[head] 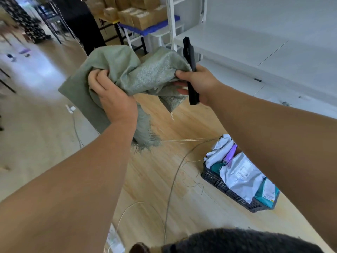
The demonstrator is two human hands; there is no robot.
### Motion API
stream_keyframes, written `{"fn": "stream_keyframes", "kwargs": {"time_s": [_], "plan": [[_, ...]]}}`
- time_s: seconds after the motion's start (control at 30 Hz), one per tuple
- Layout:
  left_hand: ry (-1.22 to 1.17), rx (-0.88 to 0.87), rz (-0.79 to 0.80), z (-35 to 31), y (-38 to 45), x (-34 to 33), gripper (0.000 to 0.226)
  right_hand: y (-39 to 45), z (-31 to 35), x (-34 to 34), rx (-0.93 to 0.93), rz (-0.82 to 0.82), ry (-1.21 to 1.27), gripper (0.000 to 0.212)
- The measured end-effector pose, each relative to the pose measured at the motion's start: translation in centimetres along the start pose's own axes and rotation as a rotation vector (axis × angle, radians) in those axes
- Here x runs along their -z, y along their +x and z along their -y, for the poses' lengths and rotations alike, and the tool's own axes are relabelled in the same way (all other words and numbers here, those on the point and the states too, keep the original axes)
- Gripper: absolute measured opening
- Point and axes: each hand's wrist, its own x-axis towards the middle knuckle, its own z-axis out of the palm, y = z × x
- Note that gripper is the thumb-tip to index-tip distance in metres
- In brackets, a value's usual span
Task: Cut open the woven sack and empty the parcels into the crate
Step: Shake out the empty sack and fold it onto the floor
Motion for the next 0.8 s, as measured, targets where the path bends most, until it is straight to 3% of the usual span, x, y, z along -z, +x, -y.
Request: {"fn": "stream_keyframes", "kwargs": {"time_s": [0.43, 0.63, 0.8], "plan": [[0.172, -0.021, -0.003, 4.2, 2.4, 3.8, 0.046, -0.2, -2.7, -4.9, -0.073, 0.103, -0.067, 0.041], [0.324, 0.023, -0.054, 9.9, 2.9, 9.5, 0.047, -0.6, -5.2, -12.1, -0.138, 0.263, -0.08, 0.022], [0.441, 0.088, -0.1, 14.9, 3.1, 15.1, 0.05, -1.4, -7.5, -19.1, -0.196, 0.388, -0.102, 0.039]]}}
